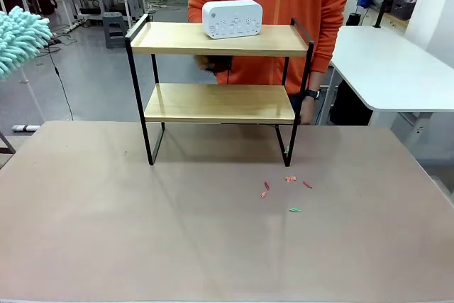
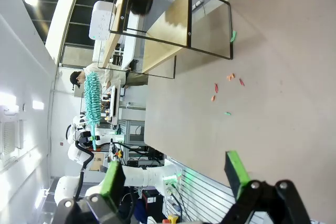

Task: Clean the shelf.
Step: Hand the Duster back to the human.

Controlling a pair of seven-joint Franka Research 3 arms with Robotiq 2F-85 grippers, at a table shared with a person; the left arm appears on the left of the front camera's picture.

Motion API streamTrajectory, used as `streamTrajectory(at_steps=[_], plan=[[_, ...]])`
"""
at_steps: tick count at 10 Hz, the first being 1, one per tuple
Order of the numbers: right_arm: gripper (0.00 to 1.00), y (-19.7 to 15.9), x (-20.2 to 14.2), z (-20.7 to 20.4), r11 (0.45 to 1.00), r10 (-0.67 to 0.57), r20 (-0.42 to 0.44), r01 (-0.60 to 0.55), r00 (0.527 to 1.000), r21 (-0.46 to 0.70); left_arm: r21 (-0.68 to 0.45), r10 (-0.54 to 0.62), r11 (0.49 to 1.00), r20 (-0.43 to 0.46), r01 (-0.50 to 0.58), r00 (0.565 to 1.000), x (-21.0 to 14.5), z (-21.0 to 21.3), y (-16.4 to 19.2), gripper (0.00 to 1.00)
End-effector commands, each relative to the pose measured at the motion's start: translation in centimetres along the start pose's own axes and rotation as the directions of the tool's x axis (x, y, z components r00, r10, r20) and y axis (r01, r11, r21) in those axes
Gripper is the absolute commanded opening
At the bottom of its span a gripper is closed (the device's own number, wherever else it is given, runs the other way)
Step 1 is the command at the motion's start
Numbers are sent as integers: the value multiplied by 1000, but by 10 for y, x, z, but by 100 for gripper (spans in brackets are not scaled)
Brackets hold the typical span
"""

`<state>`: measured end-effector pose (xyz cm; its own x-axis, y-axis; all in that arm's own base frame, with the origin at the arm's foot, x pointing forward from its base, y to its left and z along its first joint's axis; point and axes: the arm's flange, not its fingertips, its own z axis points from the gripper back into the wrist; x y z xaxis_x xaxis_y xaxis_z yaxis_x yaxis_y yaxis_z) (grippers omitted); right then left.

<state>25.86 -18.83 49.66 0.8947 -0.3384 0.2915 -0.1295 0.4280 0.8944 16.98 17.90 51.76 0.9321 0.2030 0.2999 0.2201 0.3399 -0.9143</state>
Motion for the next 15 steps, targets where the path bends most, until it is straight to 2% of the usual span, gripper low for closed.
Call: streamTrajectory(at_steps=[1,2,3,4,5,6,7,8,9,10,11,12,13,14,15], plan=[[100,1,3,0,999,25,17,-25,1000,23,-14,-29,999,6,29,1000,1,0,-2,0],[100,0,0,0,1000,0,0,0,1000,0,0,0,1000,0,0,1000,0,0,0,13],[100,24,22,-6,999,52,22,-51,998,-11,-69,-164,986,-161,154,973,23,-4,-31,13],[100,69,50,-13,982,189,30,-189,981,5,-122,-320,947,-251,298,914,36,-4,-74,13],[100,120,74,-30,949,314,25,-314,949,-3,-252,-496,867,-336,431,801,36,-5,-116,13],[100,159,80,-54,932,363,32,-363,931,6,-354,-596,802,-424,481,682,28,-13,-137,13],[100,192,76,-81,921,384,68,-387,921,37,-452,-641,767,-543,455,542,15,-27,-144,13],[100,214,63,-109,906,414,55,-417,909,76,-499,-637,766,-674,405,375,5,-44,-145,13],[100,225,34,-131,867,487,-95,-468,868,169,-463,-563,806,-791,368,239,0,-69,-143,13],[100,220,69,-90,902,426,26,-426,905,64,-359,-458,868,-847,343,271,6,-94,-142,13],[100,220,69,-90,902,426,26,-426,905,64,-375,-561,824,-640,424,524,7,-75,-150,13],[100,220,69,-90,902,426,26,-426,905,64,-375,-561,824,-640,424,524,7,-75,-150,13],[100,231,58,-110,889,451,-8,-448,893,89,-395,-529,839,-756,375,385,5,-113,-141,13],[100,238,58,-121,872,487,-116,-474,866,125,-428,-550,822,-768,376,329,17,-129,-147,13],[100,255,58,-146,860,507,-205,-478,837,177,-423,-532,823,-809,379,251,32,-156,-154,13]])
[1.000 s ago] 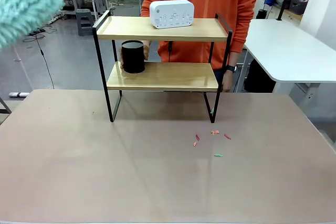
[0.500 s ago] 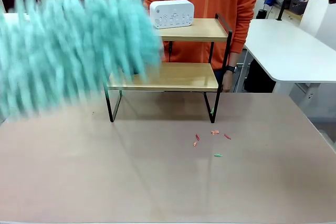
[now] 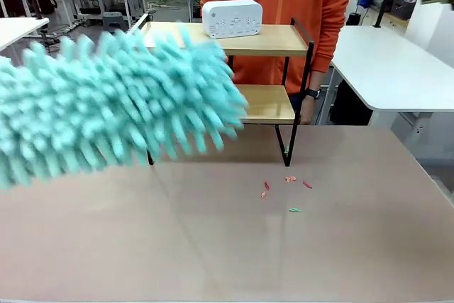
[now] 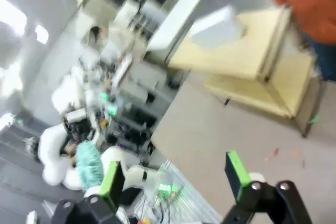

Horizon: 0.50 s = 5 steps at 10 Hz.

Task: Clean the shelf.
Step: Hand the Duster back to the human.

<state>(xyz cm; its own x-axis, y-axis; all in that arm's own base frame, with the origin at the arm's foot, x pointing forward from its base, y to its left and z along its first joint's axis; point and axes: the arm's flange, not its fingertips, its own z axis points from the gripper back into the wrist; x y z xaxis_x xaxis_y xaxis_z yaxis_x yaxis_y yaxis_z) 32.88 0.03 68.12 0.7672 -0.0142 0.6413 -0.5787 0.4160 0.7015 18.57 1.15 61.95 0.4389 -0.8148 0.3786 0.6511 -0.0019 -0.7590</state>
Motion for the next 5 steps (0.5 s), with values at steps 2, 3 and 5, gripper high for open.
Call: streamTrajectory(at_steps=[2,3,5], plan=[[100,35,21,-76,991,60,-290,-23,955,129,-18,-18,1000,-167,15,986,83,8,29,13],[100,53,8,-107,986,89,-397,-23,913,168,-37,-32,999,-202,25,979,103,-1,36,13],[100,78,-30,-156,974,142,-547,-17,825,227,-54,-35,998,-220,24,975,133,-14,53,13]])
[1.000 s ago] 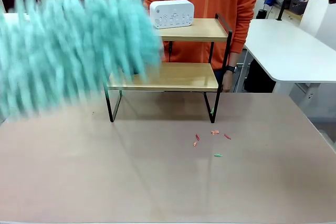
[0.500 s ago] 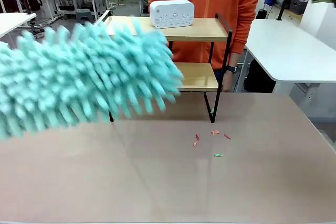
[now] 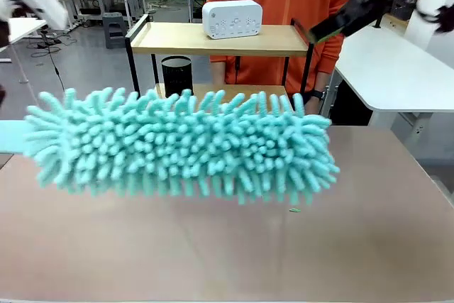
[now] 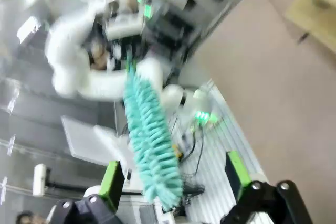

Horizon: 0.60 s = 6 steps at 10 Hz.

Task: Clean the shelf.
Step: Hand the Duster back to the human.

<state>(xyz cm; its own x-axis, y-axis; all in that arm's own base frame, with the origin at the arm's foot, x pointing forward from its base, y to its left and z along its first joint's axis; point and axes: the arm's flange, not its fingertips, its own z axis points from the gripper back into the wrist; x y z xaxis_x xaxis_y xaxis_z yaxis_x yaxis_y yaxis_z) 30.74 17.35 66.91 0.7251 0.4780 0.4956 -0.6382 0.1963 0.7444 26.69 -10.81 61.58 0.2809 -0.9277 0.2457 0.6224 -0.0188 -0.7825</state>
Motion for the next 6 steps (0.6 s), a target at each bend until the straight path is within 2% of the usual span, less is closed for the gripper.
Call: streamTrajectory(at_steps=[1,3,4,6], plan=[[100,1,-8,-25,1000,-5,-123,6,992,7,-32,-62,998,13,63,998,12,4,3,13],[100,-9,-16,-52,997,-30,-144,39,989,62,-38,-118,992,30,119,993,32,1,7,13],[100,-9,-22,-61,994,-32,-183,51,983,101,-24,-119,993,42,120,992,37,1,8,13],[100,-1,-34,-64,988,-12,-200,43,980,151,-12,-83,996,61,83,995,43,2,17,13]])
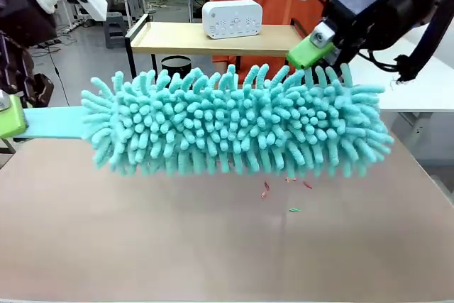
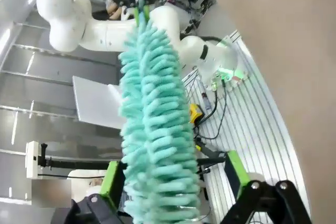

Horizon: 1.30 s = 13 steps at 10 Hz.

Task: Clean the shelf.
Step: Hand the Duster back to the human.

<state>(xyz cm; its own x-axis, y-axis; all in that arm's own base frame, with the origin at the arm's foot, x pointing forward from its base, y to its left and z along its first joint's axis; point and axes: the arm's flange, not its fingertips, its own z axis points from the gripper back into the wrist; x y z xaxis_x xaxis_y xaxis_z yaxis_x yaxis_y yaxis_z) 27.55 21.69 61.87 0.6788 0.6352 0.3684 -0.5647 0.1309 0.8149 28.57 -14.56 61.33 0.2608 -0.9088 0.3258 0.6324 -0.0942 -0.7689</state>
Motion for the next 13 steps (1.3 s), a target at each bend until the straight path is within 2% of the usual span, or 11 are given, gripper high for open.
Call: streamTrajectory(at_steps=[1,4,8,9,10,11,12,13], plan=[[100,11,-13,2,999,23,8,-23,1000,23,-5,5,1000,22,-5,1000,7,3,7,13],[100,9,-18,-4,999,31,-60,-31,998,14,8,-6,1000,80,6,997,11,3,10,13],[100,4,-17,-6,999,40,-86,-37,995,26,-29,-34,999,76,36,997,9,2,9,13],[87,4,-19,-6,997,75,-120,-72,990,31,-27,-38,999,84,41,996,9,3,8,13],[41,4,-20,-6,997,73,-141,-70,987,28,-26,-36,999,84,39,996,9,3,8,13],[28,5,-20,-6,997,79,-142,-76,987,30,-26,-36,999,83,38,996,9,3,7,13],[0,5,-20,-6,996,86,-145,-82,986,30,-26,-33,999,83,35,996,8,2,7,13],[0,5,-21,-6,996,85,-152,-81,985,36,-26,-30,999,84,33,996,8,2,8,13]])
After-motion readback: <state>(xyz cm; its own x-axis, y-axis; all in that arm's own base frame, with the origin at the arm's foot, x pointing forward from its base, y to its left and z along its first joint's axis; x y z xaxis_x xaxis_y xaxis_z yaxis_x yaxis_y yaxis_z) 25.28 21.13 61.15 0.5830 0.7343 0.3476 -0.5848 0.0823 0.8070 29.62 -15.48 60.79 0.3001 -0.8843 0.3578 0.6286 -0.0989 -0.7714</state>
